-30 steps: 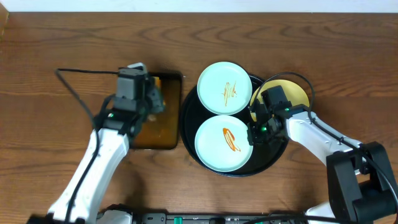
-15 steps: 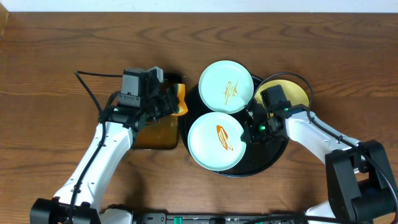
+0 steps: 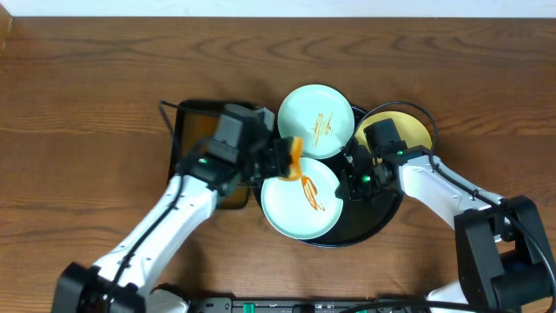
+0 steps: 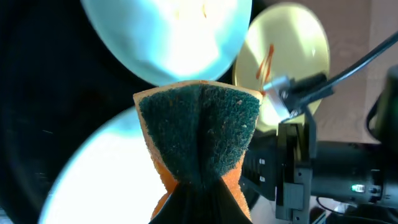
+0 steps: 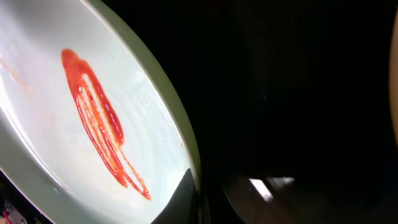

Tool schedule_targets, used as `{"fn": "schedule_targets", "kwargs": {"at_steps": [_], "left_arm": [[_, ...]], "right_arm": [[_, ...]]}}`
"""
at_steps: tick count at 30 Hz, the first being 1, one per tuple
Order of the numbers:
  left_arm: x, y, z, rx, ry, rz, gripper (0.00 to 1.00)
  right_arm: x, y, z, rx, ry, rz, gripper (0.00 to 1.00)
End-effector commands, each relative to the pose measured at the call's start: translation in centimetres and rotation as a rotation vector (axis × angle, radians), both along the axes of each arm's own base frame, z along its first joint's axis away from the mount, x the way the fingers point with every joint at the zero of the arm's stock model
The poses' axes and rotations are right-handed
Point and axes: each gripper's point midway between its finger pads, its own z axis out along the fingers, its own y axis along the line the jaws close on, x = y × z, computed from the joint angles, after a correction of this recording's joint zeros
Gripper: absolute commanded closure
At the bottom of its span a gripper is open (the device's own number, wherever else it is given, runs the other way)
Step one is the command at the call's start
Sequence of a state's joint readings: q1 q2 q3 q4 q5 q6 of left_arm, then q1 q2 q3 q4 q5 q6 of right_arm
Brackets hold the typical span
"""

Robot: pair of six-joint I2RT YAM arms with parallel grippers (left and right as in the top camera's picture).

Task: Clean dirty plates on tray and stack at the side
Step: 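Carry the sponge with left gripper onto the front blue plate, then scrub the sauce on the blue plate with the sponge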

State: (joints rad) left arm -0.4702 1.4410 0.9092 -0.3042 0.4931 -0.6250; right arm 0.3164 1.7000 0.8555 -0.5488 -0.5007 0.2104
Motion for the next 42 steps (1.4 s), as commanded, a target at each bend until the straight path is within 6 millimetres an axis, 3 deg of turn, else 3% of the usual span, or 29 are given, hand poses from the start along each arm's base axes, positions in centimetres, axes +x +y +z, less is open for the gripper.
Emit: {"fn": "schedule_targets", "kwargs": {"at_steps": [1, 9, 15, 22, 34, 42], "left_arm": [[-1.1, -1.8, -2.0, 0.007, 0.096, 0.017, 0.92], [-4.5, -6.4, -6.4, 0.038, 0.225, -0.051, 0.92], [-6.1, -9.0, -8.4, 0.043, 0.24, -0.102, 0.92], [-5.5, -8.1, -10.3, 0.12, 0.234, -0.025, 0.92], [-3.2, -4.9, -13.9, 0.306, 0.159, 0.103, 0.92], [-1.2, -2.0, -14.3, 0.339, 0.171, 0.192, 0.93]], "right_arm": [[-0.3, 0.4, -0.1, 0.016, 0.019, 0.001, 0.99], [-0.1, -0.8, -0.7, -0.058, 0.043, -0.076, 0.99], [-0.2, -0.8, -0.7, -0.059, 0.044, -0.075, 0.99], [-0.5, -0.9, -0.8, -0.064, 0.058, -0.074, 0.99], [-0.9, -1.0, -0.8, -0.07, 0.073, -0.074, 0.99], [-1.1, -1.1, -0.9, -0.074, 0.078, -0.066, 0.99]]}}
